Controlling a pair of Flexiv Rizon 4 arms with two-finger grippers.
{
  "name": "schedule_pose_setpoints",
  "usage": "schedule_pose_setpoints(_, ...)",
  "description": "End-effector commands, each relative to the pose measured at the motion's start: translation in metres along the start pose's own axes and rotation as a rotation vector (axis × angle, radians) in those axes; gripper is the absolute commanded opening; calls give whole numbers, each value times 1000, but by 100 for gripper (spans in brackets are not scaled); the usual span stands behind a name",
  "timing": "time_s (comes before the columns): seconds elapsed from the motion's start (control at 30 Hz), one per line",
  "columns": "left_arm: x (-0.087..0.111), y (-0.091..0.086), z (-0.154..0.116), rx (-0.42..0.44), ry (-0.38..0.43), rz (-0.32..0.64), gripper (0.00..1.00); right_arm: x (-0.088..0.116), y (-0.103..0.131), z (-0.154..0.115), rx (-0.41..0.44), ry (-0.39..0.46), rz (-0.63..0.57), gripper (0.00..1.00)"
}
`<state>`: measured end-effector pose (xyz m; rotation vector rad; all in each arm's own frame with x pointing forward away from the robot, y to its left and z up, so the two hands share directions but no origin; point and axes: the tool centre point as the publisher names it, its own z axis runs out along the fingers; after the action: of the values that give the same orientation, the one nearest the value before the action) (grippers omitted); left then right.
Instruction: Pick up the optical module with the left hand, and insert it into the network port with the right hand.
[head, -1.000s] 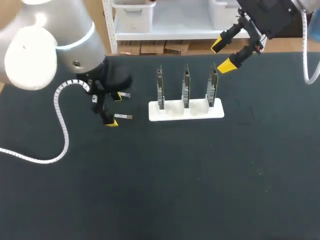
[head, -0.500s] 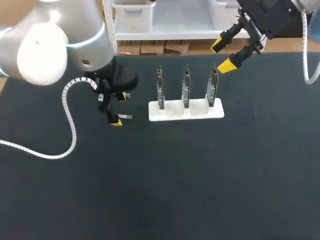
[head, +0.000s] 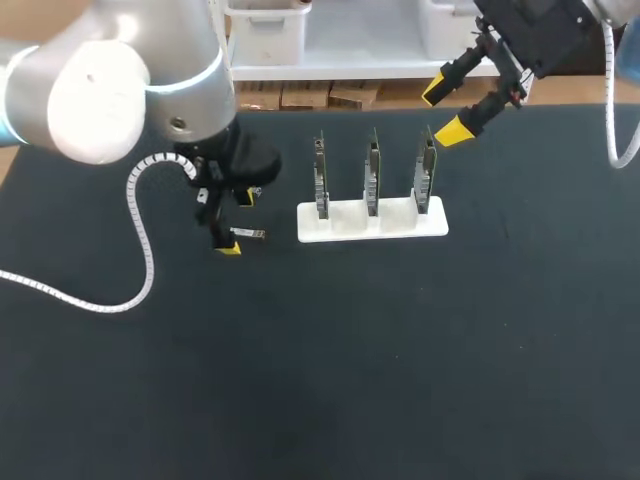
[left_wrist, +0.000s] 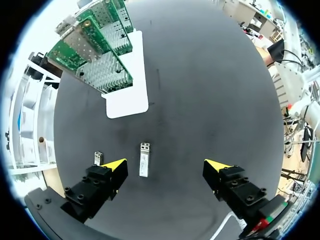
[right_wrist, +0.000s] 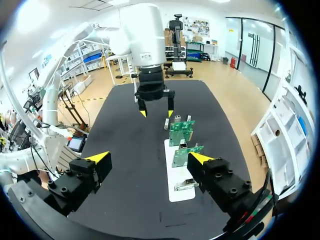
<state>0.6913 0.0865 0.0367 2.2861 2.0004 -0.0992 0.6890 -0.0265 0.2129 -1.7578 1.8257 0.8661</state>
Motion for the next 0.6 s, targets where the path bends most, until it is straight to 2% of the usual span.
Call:
schedule_pose_setpoints(0.03, 1, 0, 4, 12, 6, 2, 100, 1, 2, 0, 5, -1, 0, 100)
schedule_pose_setpoints(0.27, 2, -3, 5, 28, 5, -6, 100, 1, 2, 0, 5, -1, 0, 100)
schedule_pose_setpoints(0.33, 1, -4, -1, 53, -61, 3, 100, 1, 2, 0, 5, -1, 0, 100)
schedule_pose_setpoints(0.6, 1, -4, -1, 53, -61, 3, 100, 1, 2, 0, 5, -1, 0, 100)
